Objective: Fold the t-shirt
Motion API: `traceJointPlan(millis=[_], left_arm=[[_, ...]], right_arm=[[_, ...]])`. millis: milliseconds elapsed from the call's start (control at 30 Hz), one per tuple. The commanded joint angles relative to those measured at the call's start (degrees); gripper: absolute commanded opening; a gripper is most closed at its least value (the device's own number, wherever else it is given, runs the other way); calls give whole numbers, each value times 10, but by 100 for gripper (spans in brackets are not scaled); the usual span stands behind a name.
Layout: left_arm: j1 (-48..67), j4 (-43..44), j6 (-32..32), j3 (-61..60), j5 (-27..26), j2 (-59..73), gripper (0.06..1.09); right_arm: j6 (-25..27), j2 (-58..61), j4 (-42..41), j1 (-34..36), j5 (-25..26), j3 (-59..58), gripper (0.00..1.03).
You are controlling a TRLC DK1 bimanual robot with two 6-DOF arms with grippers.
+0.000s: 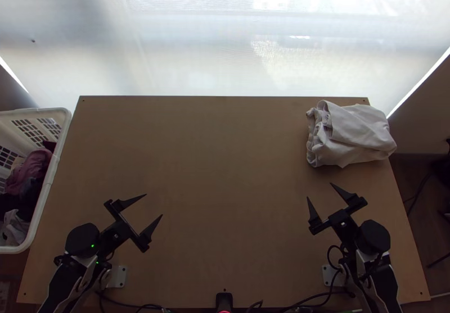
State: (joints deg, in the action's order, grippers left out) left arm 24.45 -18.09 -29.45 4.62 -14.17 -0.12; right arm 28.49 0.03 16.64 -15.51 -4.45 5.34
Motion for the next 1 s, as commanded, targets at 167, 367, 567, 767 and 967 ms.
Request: traceJointPlan(millis=[167,367,567,767,967], left_arm=[[-4,33,45,-1,27,0,104],[-91,80,85,1,144,7,104],[-317,90,113,52,154,54,104],[-546,59,158,152,118,172,104],[-697,-93,122,359,16,410,103]], right_arm=[[2,18,4,19,-11,0,98],[-12,60,-19,24,-10,0,98],[-40,87,-66,43,39,11,98],[-60,178,-76,43,73,79,98],[-90,339,-63,47,128,245,98]])
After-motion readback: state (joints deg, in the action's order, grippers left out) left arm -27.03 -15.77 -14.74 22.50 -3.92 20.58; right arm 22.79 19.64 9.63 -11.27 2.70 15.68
